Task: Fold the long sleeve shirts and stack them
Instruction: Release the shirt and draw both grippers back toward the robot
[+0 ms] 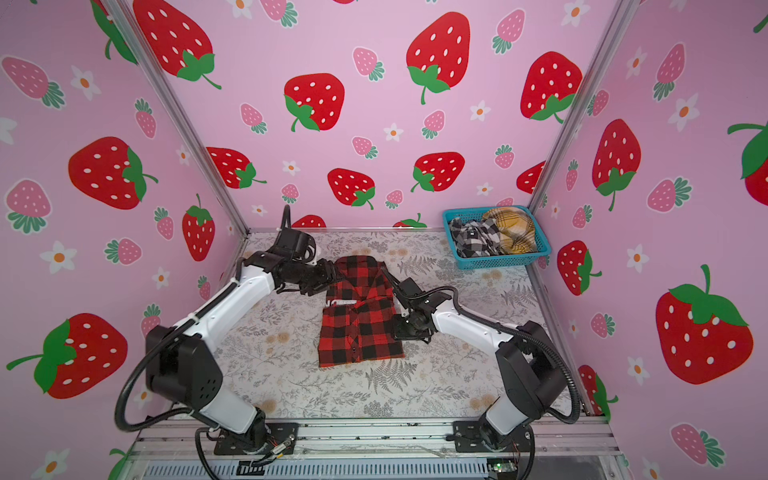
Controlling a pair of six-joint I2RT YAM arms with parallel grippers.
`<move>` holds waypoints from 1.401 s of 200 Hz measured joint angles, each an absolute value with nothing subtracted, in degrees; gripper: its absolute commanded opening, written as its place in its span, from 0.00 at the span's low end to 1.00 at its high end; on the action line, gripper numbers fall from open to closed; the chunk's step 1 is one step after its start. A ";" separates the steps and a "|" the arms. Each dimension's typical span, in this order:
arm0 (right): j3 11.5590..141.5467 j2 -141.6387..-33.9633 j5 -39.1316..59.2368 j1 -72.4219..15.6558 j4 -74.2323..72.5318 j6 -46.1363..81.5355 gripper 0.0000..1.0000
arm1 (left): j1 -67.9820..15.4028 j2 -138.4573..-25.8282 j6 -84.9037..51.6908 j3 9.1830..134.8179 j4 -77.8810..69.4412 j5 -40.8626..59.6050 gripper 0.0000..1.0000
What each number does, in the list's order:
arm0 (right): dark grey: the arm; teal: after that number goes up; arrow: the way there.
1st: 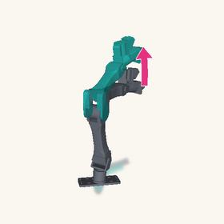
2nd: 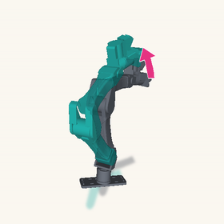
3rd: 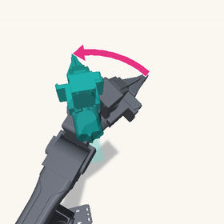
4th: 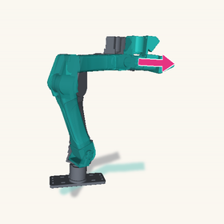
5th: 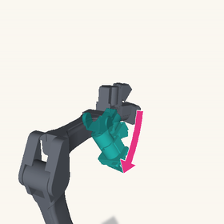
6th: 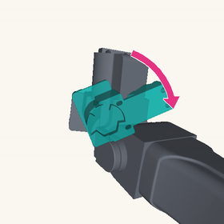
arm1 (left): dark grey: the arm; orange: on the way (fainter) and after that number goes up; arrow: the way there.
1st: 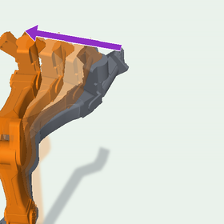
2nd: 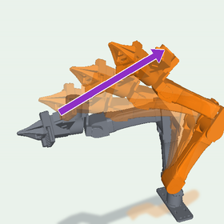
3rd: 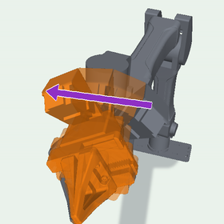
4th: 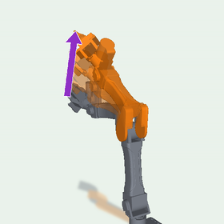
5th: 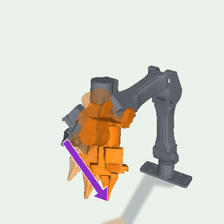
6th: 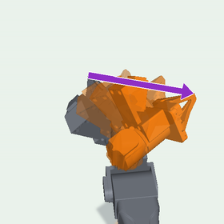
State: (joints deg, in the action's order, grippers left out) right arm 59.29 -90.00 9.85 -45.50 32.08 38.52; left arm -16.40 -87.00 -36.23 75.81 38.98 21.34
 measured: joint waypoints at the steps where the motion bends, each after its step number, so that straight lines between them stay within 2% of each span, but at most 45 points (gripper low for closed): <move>1: 59.27 -90.00 9.85 -45.50 32.10 38.50 0.51 | -16.32 -86.56 -36.25 75.44 39.11 21.43 0.61; 22: 57.84 -90.04 9.98 -45.50 32.42 37.91 0.57 | -14.11 -77.58 -36.45 63.79 40.56 23.38 0.60; 67: 55.61 -90.50 11.86 -45.04 31.75 37.45 0.56 | -11.84 -72.05 -40.56 42.26 40.95 29.06 0.59; 102: 52.90 -91.31 14.59 -44.36 28.88 37.82 0.52 | -11.49 -73.43 -42.26 40.27 38.26 32.10 0.52; 149: 49.34 -92.33 17.47 -42.98 25.32 38.89 0.47 | -9.74 -77.45 -42.54 40.21 34.87 33.08 0.55; 179: 48.71 -92.40 18.44 -42.59 23.31 39.33 0.43 | -9.74 -80.07 -42.44 39.70 33.28 33.04 0.50; 197: 48.14 -92.40 19.14 -42.48 21.98 39.57 0.39 | -9.74 -82.13 -42.28 39.55 32.73 33.01 0.49; 280: 45.41 -93.60 22.44 -42.46 15.27 42.39 0.03 | -9.74 -87.61 -39.64 41.23 33.56 32.08 0.44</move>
